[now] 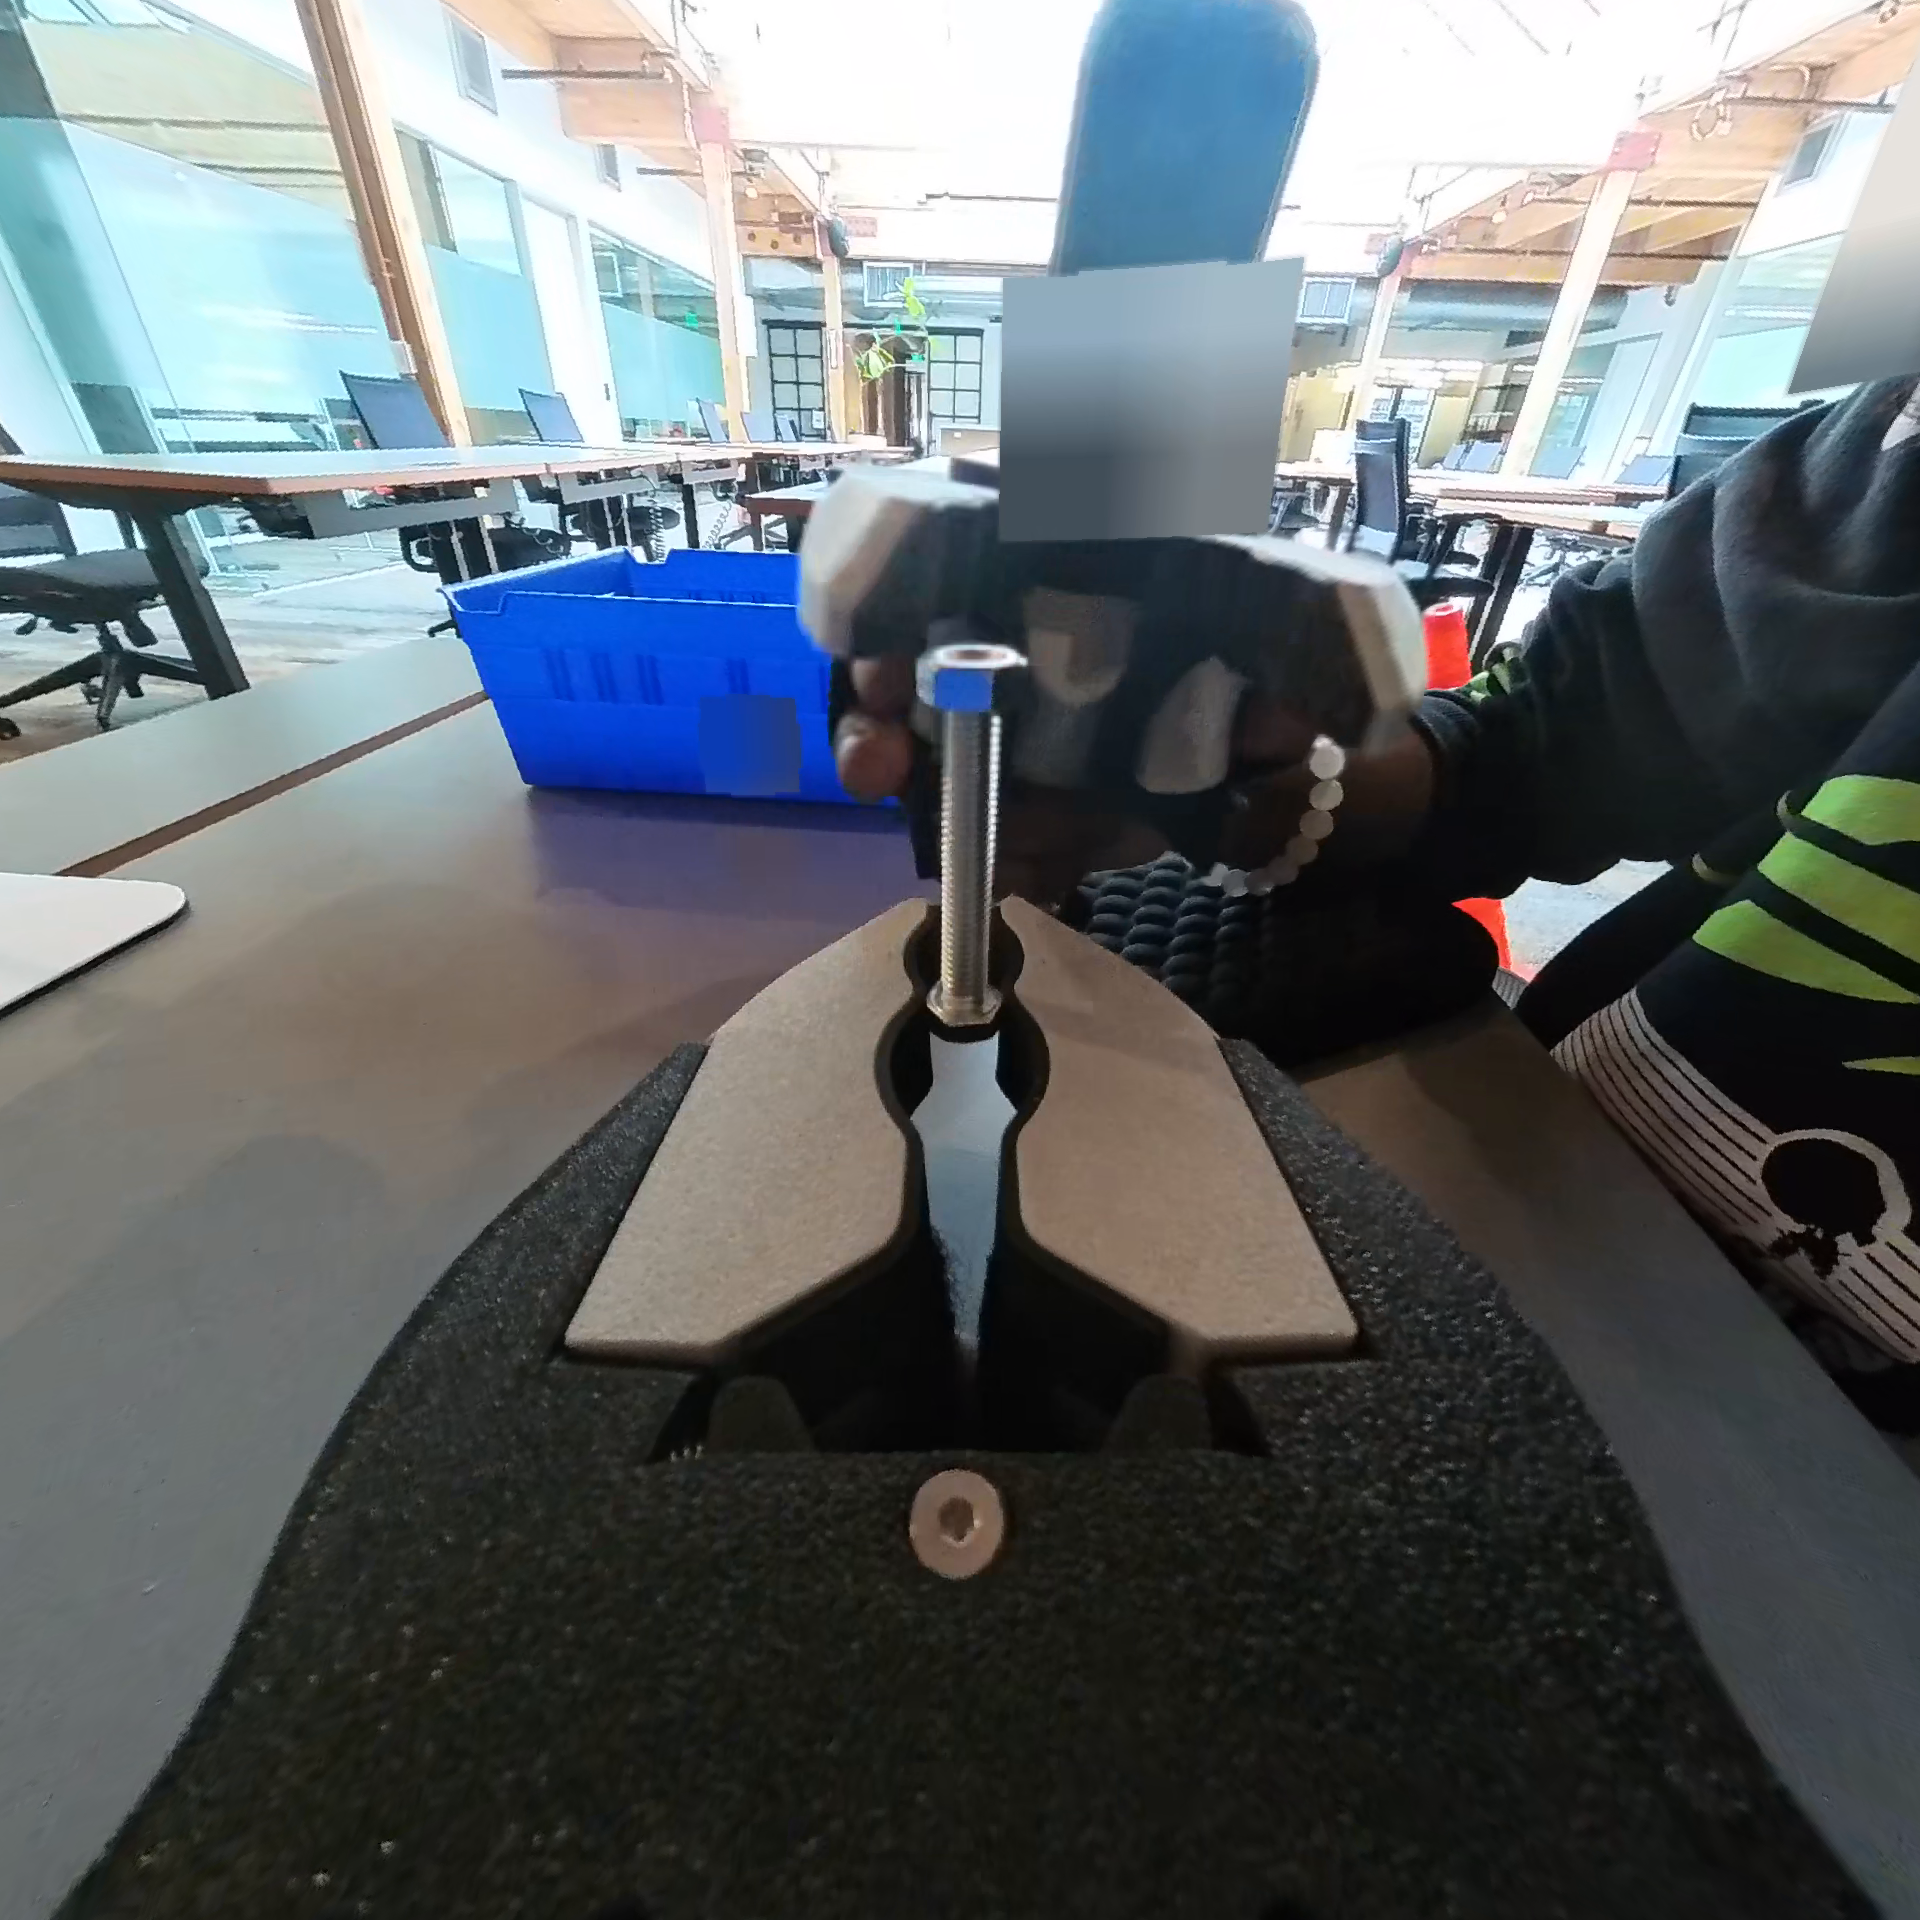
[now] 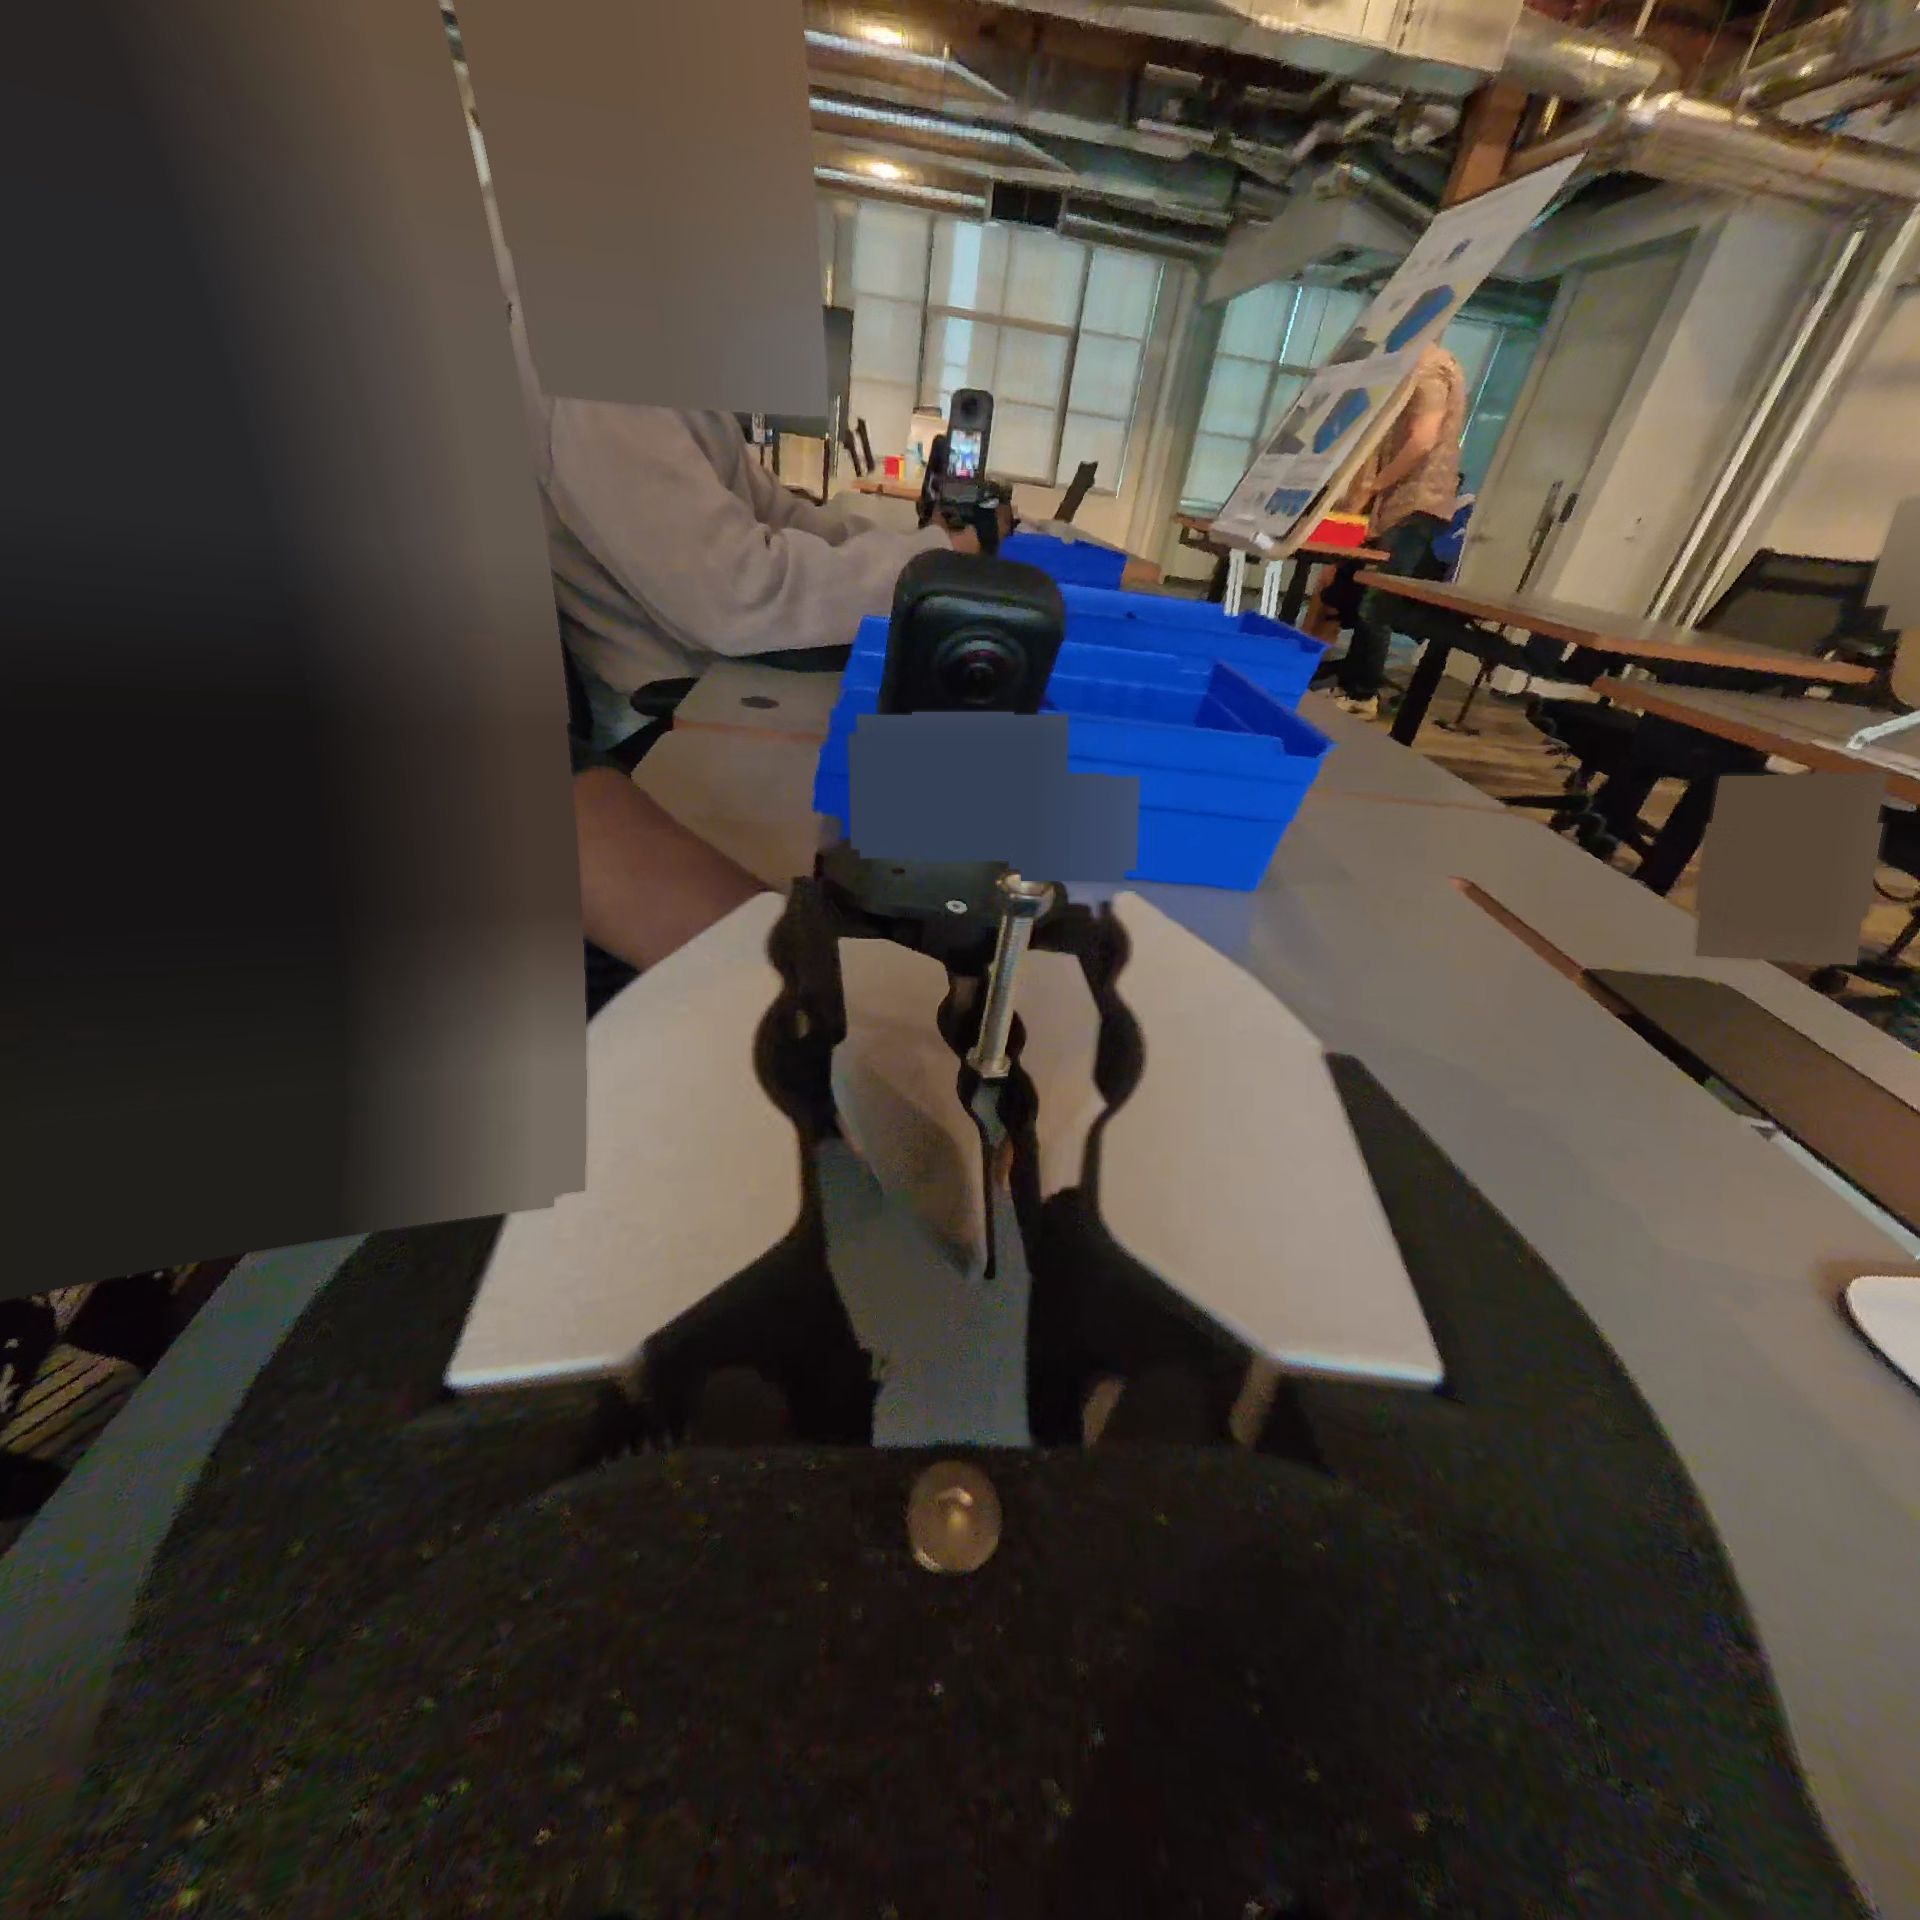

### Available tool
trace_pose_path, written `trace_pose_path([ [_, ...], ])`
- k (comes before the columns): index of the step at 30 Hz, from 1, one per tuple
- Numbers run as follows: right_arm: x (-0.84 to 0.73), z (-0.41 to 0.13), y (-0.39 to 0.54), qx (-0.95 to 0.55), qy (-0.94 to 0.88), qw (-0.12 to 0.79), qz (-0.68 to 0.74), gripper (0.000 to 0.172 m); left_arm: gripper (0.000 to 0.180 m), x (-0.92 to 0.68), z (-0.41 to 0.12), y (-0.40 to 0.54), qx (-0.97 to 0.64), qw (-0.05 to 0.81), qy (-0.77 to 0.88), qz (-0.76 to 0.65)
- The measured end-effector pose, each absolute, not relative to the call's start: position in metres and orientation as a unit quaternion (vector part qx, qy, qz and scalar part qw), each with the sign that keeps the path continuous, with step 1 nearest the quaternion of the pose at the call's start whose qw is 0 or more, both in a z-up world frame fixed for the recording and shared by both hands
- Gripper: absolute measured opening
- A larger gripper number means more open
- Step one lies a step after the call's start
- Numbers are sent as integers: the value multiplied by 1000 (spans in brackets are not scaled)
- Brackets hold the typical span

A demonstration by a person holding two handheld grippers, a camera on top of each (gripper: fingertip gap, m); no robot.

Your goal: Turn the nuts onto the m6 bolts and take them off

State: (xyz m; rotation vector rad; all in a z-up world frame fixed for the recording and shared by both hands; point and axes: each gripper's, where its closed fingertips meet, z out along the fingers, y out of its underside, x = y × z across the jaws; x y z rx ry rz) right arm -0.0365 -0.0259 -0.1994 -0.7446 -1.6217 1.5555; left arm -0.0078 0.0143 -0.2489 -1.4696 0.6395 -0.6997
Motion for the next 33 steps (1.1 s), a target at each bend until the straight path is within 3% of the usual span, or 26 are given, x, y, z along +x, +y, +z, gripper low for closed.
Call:
trace_pose_path([
  [1, -38, -202, -28, -293, -641, 371, 604, 60, 7, -8, -249, 14, -645, 641, 281, -307],
  [3, -36, -203, -33, -284, -650, 362, 605, 56, 7, -8, -249, 15, -646, 641, 279, -306],
  [5, -31, -201, -35, -271, -651, 366, 607, 29, 6, -9, -249, 15, -646, 643, 275, -306],
  [7, -29, -196, -32, -267, -642, 374, 613, 17, 6, -11, -248, 15, -645, 645, 271, -308],
  [9, -31, -193, -27, -278, -628, 381, 619, 23, 6, -10, -248, 15, -645, 644, 273, -307],
  [11, -36, -194, -25, -292, -625, 379, 617, 51, 6, -9, -249, 15, -647, 642, 277, -304],
  [13, -37, -200, -31, -291, -642, 362, 610, 56, 6, -9, -249, 16, -648, 642, 275, -304],
  [14, -37, -201, -34, -287, -649, 361, 605, 53, 6, -10, -249, 16, -649, 642, 273, -304],
  [16, -32, -200, -36, -270, -654, 369, 603, 26, 6, -11, -249, 17, -650, 642, 270, -304],
  [18, -30, -195, -34, -269, -642, 373, 613, 17, 6, -11, -249, 17, -650, 642, 268, -305],
  [19, -31, -195, -31, -275, -637, 372, 616, 19, 6, -11, -249, 17, -650, 642, 269, -304],
  [22, -40, -199, -24, -302, -631, 379, 606, 57, 6, -10, -250, 17, -651, 641, 273, -303],
  [23, -41, -201, -26, -304, -637, 374, 602, 60, 6, -10, -250, 17, -651, 641, 273, -303],
  [25, -39, -203, -31, -293, -649, 367, 599, 49, 6, -10, -250, 17, -651, 641, 271, -304],
  [27, -32, -201, -35, -270, -654, 367, 604, 15, 6, -11, -250, 18, -651, 641, 269, -304],
  [28, -31, -198, -33, -271, -648, 370, 608, 12, 6, -11, -250, 18, -652, 641, 269, -305],
  [30, -33, -196, -28, -280, -637, 375, 613, 18, 6, -10, -250, 17, -651, 640, 271, -304],
  [32, -39, -197, -24, -297, -628, 383, 609, 48, 6, -10, -250, 17, -652, 640, 272, -304],
  [33, -41, -200, -26, -300, -635, 378, 604, 56, 6, -10, -250, 17, -652, 640, 273, -303],
])
